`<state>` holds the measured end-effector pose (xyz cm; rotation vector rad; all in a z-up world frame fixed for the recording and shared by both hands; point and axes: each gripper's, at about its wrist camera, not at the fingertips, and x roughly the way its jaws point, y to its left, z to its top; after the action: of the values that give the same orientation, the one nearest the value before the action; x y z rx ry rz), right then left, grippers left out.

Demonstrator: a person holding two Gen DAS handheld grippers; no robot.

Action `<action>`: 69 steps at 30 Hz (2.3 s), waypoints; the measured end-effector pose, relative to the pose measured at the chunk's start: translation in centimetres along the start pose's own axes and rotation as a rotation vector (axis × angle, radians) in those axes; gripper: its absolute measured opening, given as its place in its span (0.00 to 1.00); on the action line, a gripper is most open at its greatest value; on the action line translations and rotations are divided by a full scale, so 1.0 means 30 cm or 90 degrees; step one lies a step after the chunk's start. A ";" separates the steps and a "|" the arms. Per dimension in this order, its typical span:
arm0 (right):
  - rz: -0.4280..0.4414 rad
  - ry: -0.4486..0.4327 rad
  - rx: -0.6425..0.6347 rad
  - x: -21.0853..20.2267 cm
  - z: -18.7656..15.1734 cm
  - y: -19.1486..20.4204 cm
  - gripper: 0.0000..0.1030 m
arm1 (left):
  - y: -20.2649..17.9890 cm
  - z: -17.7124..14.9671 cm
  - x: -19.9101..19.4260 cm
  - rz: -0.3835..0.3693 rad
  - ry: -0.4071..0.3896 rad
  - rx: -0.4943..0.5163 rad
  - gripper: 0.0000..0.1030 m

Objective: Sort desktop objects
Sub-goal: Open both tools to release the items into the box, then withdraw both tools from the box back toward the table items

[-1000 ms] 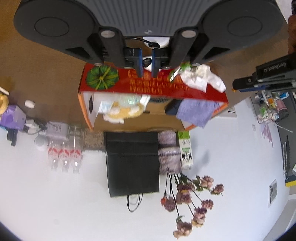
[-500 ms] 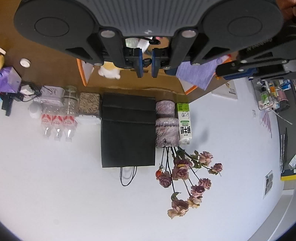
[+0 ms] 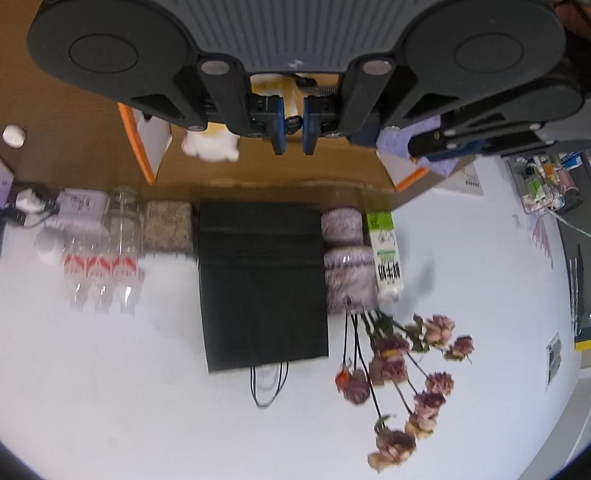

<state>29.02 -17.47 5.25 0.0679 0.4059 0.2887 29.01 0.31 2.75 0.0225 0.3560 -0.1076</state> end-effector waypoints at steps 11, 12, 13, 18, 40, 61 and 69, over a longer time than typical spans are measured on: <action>-0.024 0.005 -0.010 -0.008 -0.047 0.013 0.14 | -0.014 -0.025 -0.009 0.042 -0.017 0.017 0.65; -0.031 0.002 -0.013 -0.015 -0.049 0.017 0.19 | -0.011 -0.027 -0.018 0.055 -0.028 0.018 0.76; -0.039 -0.003 -0.017 -0.025 -0.052 0.022 0.39 | -0.009 -0.027 -0.031 0.064 -0.041 0.020 0.88; -0.065 -0.058 -0.021 -0.084 -0.056 0.024 1.00 | 0.011 -0.016 -0.080 0.098 -0.093 0.004 1.00; -0.062 -0.073 -0.030 -0.121 -0.063 0.043 1.00 | 0.002 -0.029 -0.109 0.088 -0.102 0.002 1.00; -0.063 -0.076 -0.045 -0.165 -0.147 0.039 1.00 | -0.015 -0.082 -0.155 0.060 -0.110 0.029 1.00; -0.065 -0.071 -0.055 -0.192 -0.191 0.045 1.00 | -0.009 -0.117 -0.192 0.059 -0.120 0.033 1.00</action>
<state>21.33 -17.82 2.36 -0.0208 0.2845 0.1998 22.42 0.77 1.47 0.0799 0.1637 -0.0272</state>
